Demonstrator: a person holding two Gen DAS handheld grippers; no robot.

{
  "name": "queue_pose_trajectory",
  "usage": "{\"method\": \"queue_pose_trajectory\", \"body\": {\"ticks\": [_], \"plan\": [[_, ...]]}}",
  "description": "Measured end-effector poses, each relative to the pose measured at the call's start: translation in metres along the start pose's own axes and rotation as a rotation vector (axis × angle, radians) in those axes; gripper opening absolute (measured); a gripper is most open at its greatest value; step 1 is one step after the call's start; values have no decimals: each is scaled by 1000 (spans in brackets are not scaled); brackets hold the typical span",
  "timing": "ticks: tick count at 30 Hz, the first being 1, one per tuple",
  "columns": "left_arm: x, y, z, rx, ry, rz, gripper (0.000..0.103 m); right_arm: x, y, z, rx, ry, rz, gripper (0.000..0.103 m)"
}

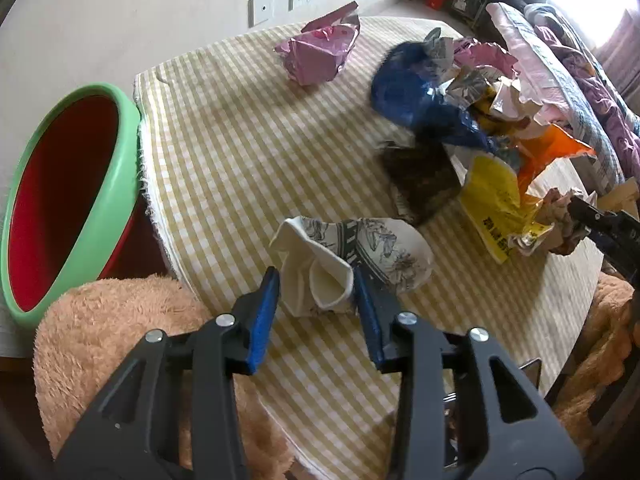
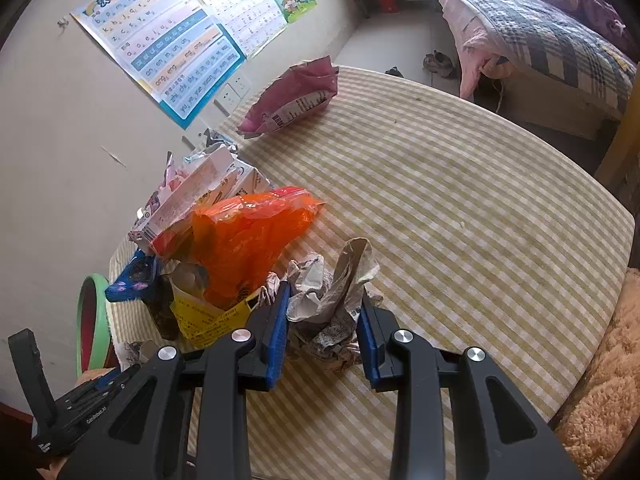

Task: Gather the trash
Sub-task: 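Grasp the white floral-printed paper with the left gripper, then carry both papers over the red bucket and open both grippers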

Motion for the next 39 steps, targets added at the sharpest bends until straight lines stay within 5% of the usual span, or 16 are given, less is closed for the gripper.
{"method": "queue_pose_trajectory", "body": {"ticks": [6, 8, 19, 39], "plan": [[0, -2, -3, -8, 12, 17, 44, 1, 0, 0, 0, -2, 1, 31], [1, -1, -2, 0, 0, 12, 35, 1, 0, 0, -1, 3, 3, 30], [-2, 12, -7, 42, 16, 5, 33, 1, 1, 0, 3, 3, 11, 31], [-24, 68, -26, 233, 28, -31, 33, -22, 22, -2, 73, 115, 81, 31]]}}
Point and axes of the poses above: each gripper's, at about its wrist camera, not at the fingertips, and y roughly against the way its jaws point, x to its right, z to its underside, the point moved 7 cm from there along -y, roughly the way its jaws point, and after that the axes turned 15 degrees about -z, right-handed, at the moved point
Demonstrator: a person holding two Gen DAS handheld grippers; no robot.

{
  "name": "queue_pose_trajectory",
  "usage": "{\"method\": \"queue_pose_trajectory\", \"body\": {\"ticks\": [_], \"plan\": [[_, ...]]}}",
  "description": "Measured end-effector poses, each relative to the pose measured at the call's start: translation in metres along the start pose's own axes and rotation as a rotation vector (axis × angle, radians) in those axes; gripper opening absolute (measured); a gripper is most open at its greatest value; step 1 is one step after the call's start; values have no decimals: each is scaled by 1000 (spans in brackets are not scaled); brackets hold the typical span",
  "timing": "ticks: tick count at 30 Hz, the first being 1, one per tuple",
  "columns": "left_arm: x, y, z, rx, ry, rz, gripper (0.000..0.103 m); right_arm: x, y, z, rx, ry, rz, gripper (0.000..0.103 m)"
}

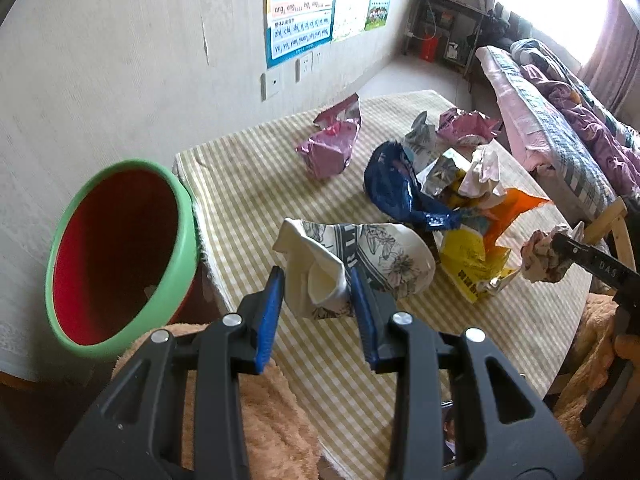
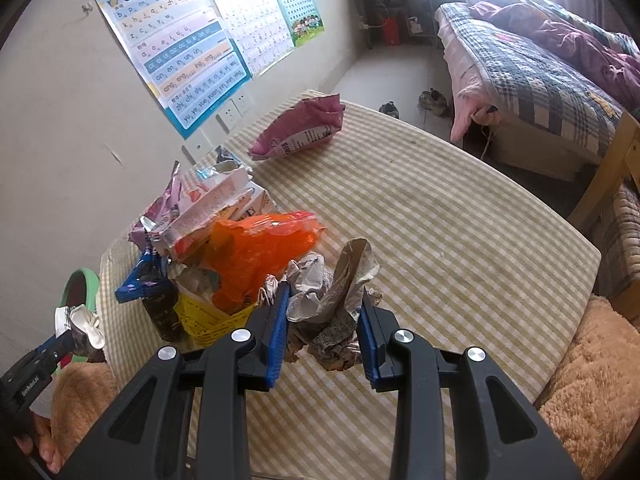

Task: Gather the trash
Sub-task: 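Carry both papers over the red bucket and open both grippers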

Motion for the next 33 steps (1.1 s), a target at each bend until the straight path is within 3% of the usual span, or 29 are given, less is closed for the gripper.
{"method": "queue_pose_trajectory", "body": {"ticks": [7, 18, 23, 33], "plan": [[-9, 5, -4, 21, 21, -7, 33, -34, 10, -5, 21, 15, -57, 31], [-37, 8, -15, 48, 73, -47, 33, -112, -8, 9, -59, 128, -180, 31], [-66, 5, -17, 46, 126, -92, 33, -142, -23, 17, -115, 150, -240, 32], [-150, 0, -13, 44, 244, -220, 33, -249, -61, 27, -212, 345, -370, 33]]}}
Point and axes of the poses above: each gripper's, at about its wrist camera, not at the fingertips, and y roughly against the way its jaws point, x to its right, z to its underside, the point moved 7 cm from there along -y, roughly the way its jaws point, and after that the axes turned 15 degrees about -z, right-handed, at the moved point
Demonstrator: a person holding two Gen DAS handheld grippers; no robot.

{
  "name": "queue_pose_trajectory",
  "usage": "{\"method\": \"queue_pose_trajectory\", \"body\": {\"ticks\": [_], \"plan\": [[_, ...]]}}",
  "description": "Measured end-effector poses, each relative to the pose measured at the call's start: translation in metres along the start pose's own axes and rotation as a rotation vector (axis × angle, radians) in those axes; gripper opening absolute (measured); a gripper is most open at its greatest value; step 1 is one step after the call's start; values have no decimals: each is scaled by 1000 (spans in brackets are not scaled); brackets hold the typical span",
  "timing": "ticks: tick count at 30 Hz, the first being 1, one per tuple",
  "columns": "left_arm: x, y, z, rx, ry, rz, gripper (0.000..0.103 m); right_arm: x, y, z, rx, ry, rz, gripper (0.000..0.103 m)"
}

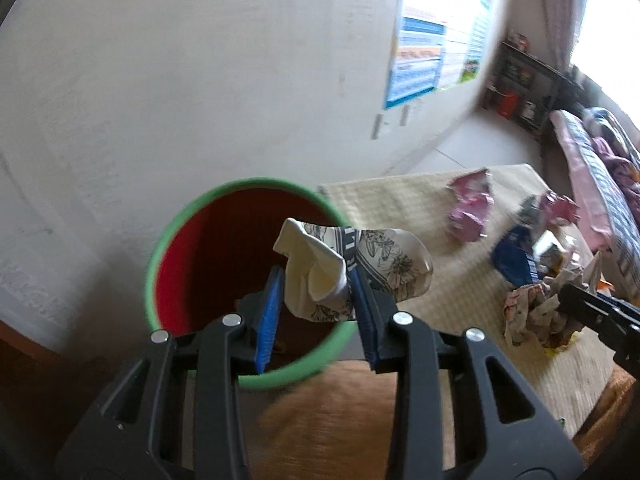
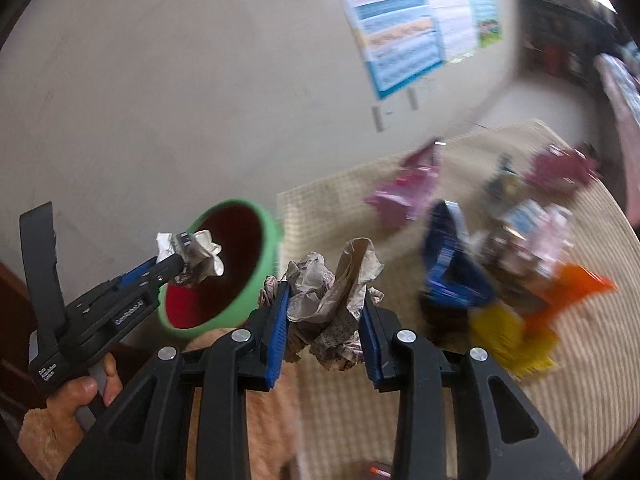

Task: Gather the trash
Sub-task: 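Carry both papers over the red bucket and open both grippers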

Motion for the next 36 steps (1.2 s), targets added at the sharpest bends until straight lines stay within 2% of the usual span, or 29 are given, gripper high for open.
{"method": "queue_pose_trajectory", "body": {"ticks": [8, 18, 21, 23, 24, 27, 33, 36], "plan": [[-60, -27, 8, -38, 69, -95, 33, -47, -59, -15, -85, 80, -63, 33], [-94, -53, 17, -99, 140, -130, 33, -82, -114, -33, -154, 137, -109, 33], [-100, -56, 18, -103, 156, -136, 36, -88, -122, -37, -148, 141, -127, 49], [-103, -58, 19, -105, 174, -143, 45, -92, -125, -39, -144, 140, -137, 57], [-105, -58, 19, -102, 180, -144, 50, -93, -126, -40, -144, 139, -143, 57], [-108, -57, 19, -98, 184, -148, 55, -96, -123, -40, -140, 145, -148, 57], [-97, -55, 21, -109, 187, -116, 58, -76, -94, -31, -104, 112, -128, 57], [-79, -50, 23, -106, 153, -83, 58, -43, -65, -21, -63, 90, -63, 61]]}}
Point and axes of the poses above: each gripper's, at about its wrist camera, not at the fingertips, and y roughly against the way its jaws point, x to its right, z to its underside, the point moved 7 cm from there along -y, roughly the way its jaws point, and after that the axes turned 15 degrees about -z, right-handed, at the moved point
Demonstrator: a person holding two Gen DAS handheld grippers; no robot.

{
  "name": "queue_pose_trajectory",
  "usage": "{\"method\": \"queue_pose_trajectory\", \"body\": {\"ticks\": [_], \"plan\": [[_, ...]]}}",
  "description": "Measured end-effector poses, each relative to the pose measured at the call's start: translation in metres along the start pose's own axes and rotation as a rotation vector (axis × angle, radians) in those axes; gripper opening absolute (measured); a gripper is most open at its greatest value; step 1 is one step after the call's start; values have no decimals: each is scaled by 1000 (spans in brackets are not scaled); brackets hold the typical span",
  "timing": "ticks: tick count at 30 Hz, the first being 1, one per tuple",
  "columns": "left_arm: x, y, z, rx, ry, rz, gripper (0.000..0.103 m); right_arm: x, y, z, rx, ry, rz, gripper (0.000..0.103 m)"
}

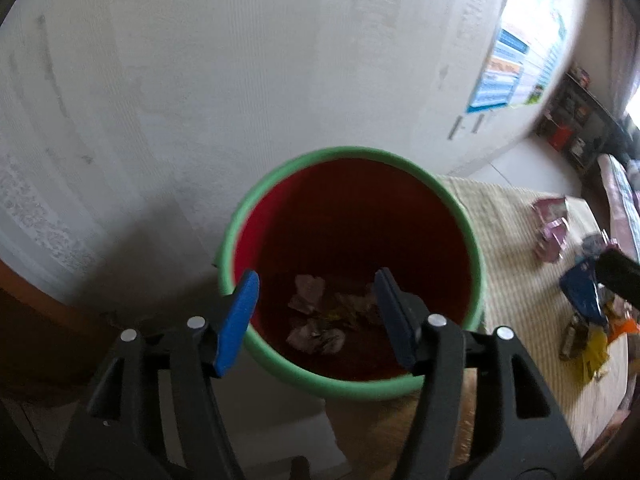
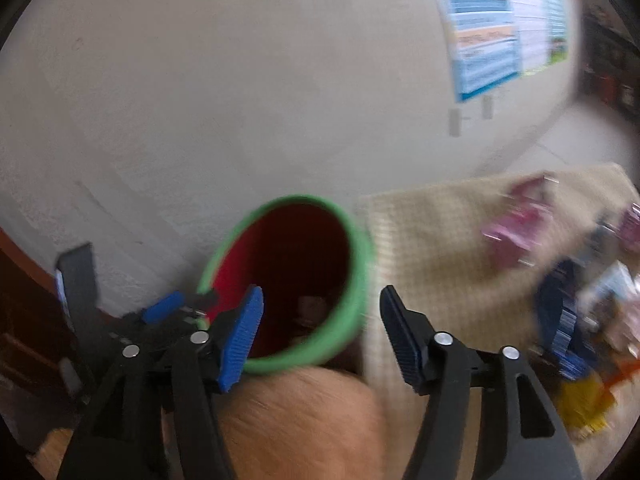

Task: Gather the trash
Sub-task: 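Grasp the orange snack bag with the right gripper while the left grasps the dark blue wrapper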

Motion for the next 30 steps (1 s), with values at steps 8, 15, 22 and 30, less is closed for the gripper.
{"method": "queue_pose_trajectory", "body": {"ticks": [8, 15, 22, 30], "plan": [[44, 18, 11, 15, -99, 53, 61, 119, 139, 29, 241, -129, 386, 63], [79, 41, 21, 42, -188, 82, 62, 217, 170, 65, 216, -384, 403, 72], [99, 64, 28, 69, -243, 103, 63, 241, 152, 81, 211, -570, 258, 48], [129, 82, 34, 81, -297, 145, 63, 216, 181, 79, 306, -499, 224, 27]]}}
Point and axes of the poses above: each gripper's, at about its wrist camera, not at the fingertips, and y roughly against the way its jaws point, x to its right, z to its underside, the point moved 7 cm from there along -y, roughly the way its jaws point, and after that the axes turned 15 degrees about -z, right-handed, at the moved point
